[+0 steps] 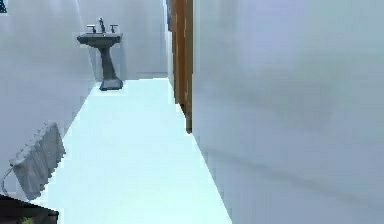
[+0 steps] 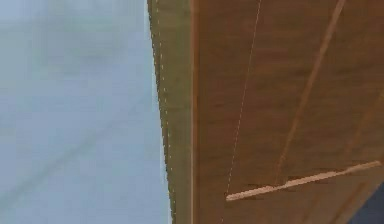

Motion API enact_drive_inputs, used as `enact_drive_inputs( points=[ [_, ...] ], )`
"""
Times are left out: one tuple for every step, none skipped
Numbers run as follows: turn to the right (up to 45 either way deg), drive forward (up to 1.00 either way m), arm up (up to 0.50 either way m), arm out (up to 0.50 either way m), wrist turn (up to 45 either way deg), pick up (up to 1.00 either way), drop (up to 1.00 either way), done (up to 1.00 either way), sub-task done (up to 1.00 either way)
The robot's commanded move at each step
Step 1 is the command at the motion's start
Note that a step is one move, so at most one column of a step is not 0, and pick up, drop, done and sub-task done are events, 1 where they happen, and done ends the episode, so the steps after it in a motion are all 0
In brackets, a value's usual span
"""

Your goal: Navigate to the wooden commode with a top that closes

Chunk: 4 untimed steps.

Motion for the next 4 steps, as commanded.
enact_drive_inputs(
  points=[
    [39.0, 0.00, 0.00, 0.00, 0.0, 0.00, 0.00, 0.00, 0.00],
    [0.0, 0.10, 0.00, 0.00, 0.0, 0.00, 0.00, 0.00, 0.00],
    [-45.0, 0.00, 0.00, 0.00, 0.0, 0.00, 0.00, 0.00, 0.00],
    [-45.0, 0.00, 0.00, 0.00, 0.0, 0.00, 0.00, 0.00, 0.00]
  ],
)
